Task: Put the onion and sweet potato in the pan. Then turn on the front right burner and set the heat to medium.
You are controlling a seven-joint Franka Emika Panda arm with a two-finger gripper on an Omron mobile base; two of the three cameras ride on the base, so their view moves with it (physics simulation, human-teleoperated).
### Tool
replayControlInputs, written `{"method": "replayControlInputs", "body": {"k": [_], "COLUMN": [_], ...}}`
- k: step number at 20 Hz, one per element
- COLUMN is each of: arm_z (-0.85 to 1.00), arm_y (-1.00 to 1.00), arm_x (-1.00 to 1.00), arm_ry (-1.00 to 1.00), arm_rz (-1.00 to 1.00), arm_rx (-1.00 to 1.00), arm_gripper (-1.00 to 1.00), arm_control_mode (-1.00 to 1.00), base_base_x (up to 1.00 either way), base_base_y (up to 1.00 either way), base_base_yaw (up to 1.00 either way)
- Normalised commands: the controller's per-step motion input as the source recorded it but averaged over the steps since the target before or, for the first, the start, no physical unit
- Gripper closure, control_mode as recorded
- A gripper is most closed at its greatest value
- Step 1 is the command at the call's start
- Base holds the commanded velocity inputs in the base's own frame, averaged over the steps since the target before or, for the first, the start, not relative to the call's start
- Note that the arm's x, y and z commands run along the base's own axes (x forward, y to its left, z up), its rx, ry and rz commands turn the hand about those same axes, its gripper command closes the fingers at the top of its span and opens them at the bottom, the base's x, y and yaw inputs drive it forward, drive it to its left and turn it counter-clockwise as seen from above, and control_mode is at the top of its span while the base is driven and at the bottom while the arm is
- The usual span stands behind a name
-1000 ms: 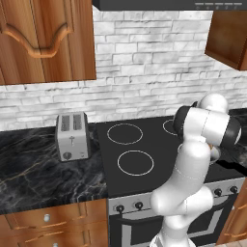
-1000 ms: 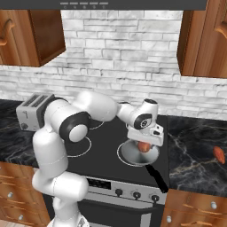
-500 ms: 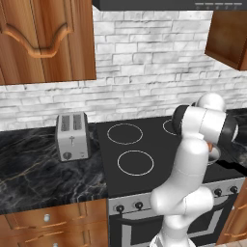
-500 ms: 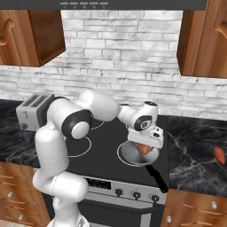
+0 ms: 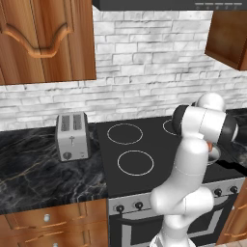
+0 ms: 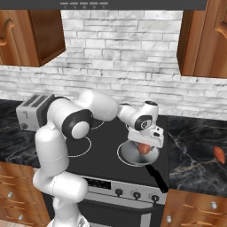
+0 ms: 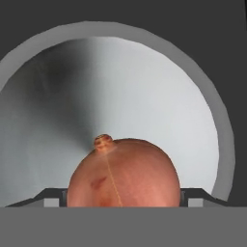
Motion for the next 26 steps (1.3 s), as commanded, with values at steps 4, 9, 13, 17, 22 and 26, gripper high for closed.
{"method": "replayControlInputs", "body": {"k": [4, 9, 13, 17, 22, 26], "arm_z": [0.31, 0.34, 0.28, 0.12, 0.01, 0.01], "arm_y": [0.00, 0.00, -0.14, -0.47, -0.75, -0.91], "arm_x": [-0.08, -0.18, -0.22, -0.01, 0.00, 0.00], "arm_ry": [-0.04, -0.07, -0.08, -0.04, -0.04, -0.06], "arm_rz": [0.02, 0.01, 0.00, 0.00, 0.00, 0.00], "arm_rx": [0.00, 0.00, 0.00, 0.00, 0.00, 0.00], "arm_gripper": [-1.00, -1.00, -1.00, -1.00, -1.00, -1.00], "arm_control_mode": [-1.00, -1.00, -1.00, -1.00, -1.00, -1.00], "base_base_x": [0.00, 0.00, 0.00, 0.00, 0.00, 0.00], "base_base_y": [0.00, 0.00, 0.00, 0.00, 0.00, 0.00], "base_base_yaw": [0.00, 0.00, 0.00, 0.00, 0.00, 0.00]}}
